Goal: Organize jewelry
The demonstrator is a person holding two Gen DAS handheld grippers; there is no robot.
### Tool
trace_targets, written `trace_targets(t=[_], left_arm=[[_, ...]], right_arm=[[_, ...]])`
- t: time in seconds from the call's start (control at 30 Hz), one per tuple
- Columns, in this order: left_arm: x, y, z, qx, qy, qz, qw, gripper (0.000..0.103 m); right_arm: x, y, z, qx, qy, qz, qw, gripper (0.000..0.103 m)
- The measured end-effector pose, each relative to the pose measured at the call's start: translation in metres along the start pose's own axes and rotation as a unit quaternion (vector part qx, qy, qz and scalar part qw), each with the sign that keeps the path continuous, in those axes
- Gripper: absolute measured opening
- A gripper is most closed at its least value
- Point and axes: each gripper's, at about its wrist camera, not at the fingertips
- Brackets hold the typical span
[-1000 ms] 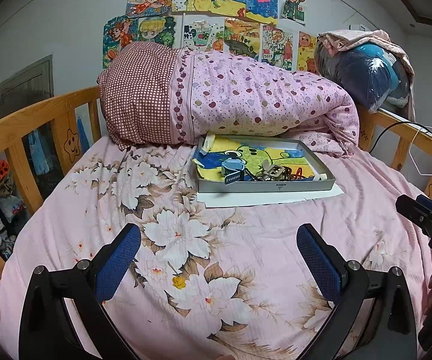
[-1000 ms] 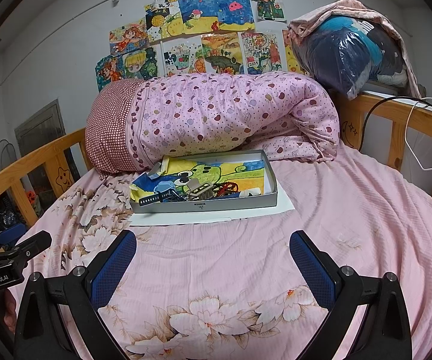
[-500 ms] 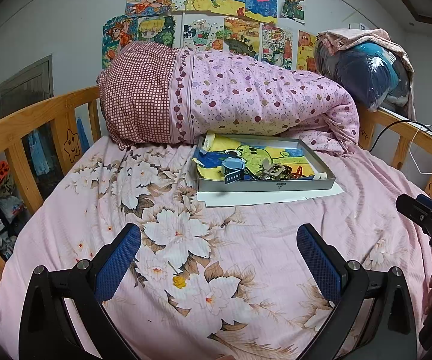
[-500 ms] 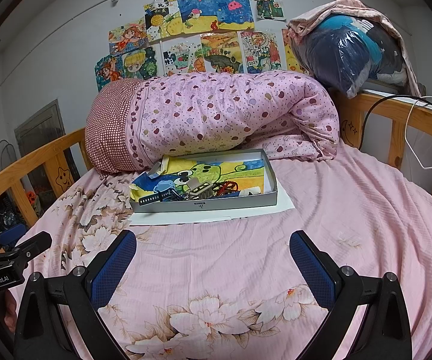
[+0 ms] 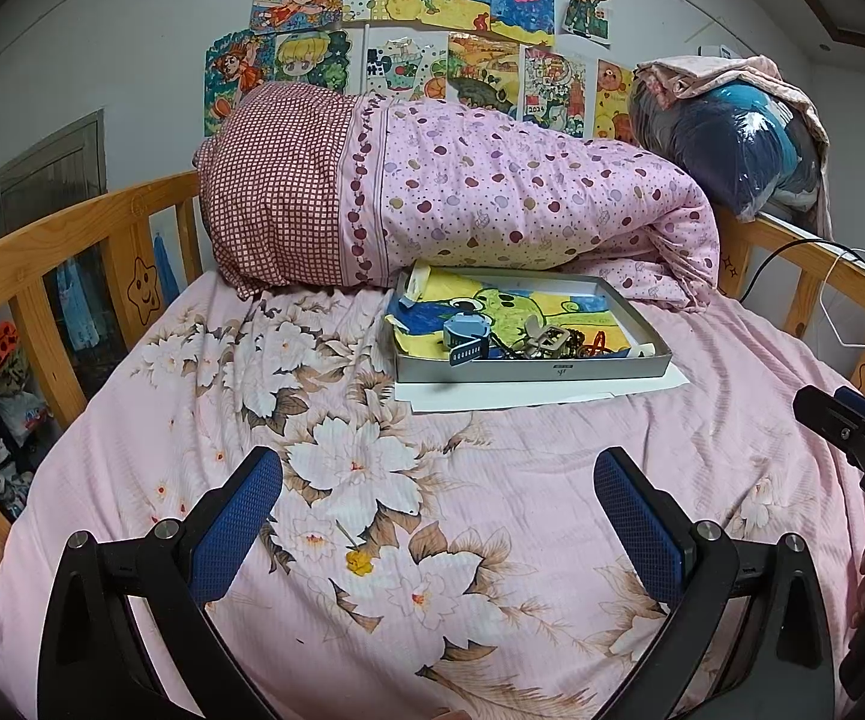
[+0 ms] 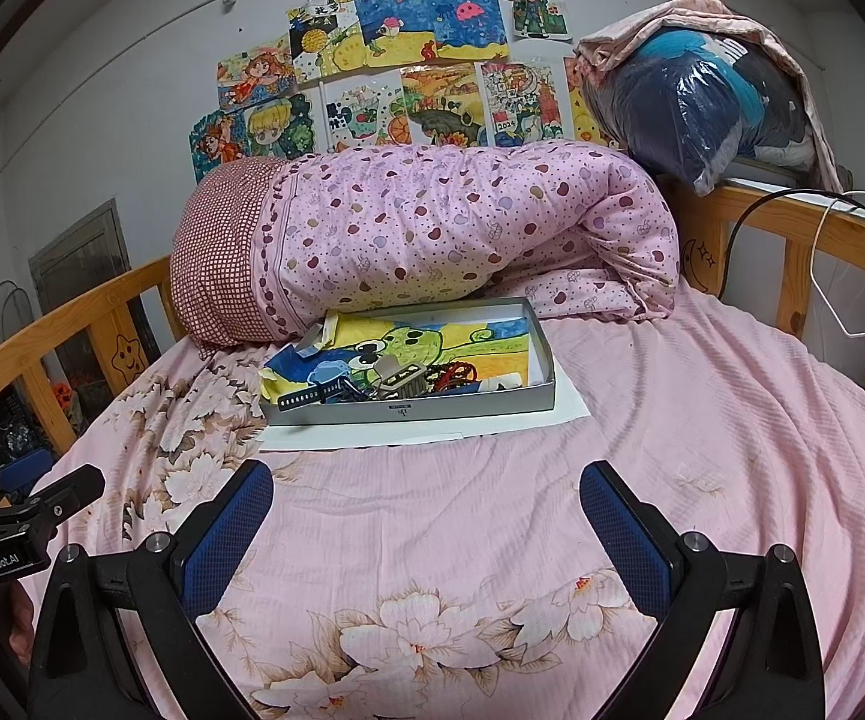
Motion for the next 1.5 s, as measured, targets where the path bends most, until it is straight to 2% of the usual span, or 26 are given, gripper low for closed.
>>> trace_targets(t=[1.07, 1.5], left_arm=[[-0.004, 0.001, 0.001, 0.003, -0.002, 0.003, 1.0000, 0.102], [-0.005, 0.005, 0.009, 0.013, -0.010, 0.022, 0.9996, 0.102]], right_arm=[[0.001, 0.002, -0.002, 0.001, 0.002, 0.003, 1.000, 0.103], [0.000, 0.002, -0.001, 0.002, 0.003, 0.004, 1.000, 0.103]])
Point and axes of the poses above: each gripper's, at about its wrist camera, not at the fingertips, and y roughly the way its jaws point, z to its left, x to its top, and after that the axes turned 13 degrees about -y, right-handed
